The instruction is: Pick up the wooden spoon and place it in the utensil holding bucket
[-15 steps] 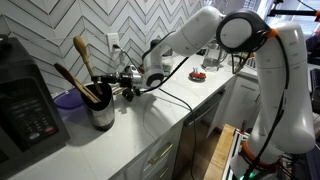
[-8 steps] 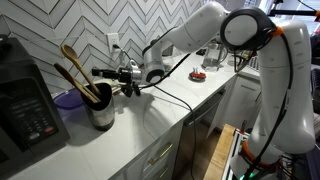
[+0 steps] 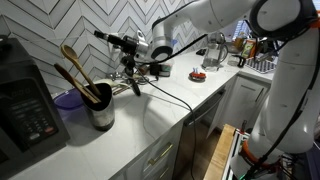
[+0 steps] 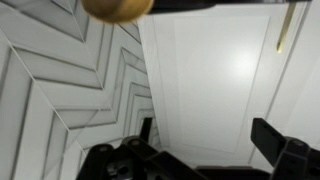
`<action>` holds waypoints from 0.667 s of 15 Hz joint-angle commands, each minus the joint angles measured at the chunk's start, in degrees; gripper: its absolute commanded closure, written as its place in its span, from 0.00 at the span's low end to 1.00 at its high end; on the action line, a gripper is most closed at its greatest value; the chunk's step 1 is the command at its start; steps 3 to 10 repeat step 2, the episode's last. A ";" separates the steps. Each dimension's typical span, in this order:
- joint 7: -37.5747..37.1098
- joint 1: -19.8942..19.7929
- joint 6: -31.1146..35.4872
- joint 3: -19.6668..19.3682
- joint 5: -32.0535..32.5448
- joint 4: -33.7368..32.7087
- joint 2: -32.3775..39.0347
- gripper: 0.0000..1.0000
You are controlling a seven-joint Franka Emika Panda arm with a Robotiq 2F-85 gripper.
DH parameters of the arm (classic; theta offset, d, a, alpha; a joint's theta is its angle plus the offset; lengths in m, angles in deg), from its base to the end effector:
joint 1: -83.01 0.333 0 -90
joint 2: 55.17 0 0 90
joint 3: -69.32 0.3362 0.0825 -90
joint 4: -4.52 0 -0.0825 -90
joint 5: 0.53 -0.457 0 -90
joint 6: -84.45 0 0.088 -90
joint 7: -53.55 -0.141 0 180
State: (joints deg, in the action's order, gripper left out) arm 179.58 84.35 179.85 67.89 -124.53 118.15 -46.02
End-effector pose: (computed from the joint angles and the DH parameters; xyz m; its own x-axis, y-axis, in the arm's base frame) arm 0.6887 0.1092 0.4808 -0.1131 -0.4026 0.9084 0.9174 -0.3934 -0.0601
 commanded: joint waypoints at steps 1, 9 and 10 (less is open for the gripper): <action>-0.35 -1.78 -10.69 -0.18 -0.10 5.98 -9.67 0.00; -0.90 -1.10 -5.68 0.14 0.08 1.44 -4.89 0.00; -0.90 -1.10 -5.68 0.14 0.08 1.44 -4.89 0.00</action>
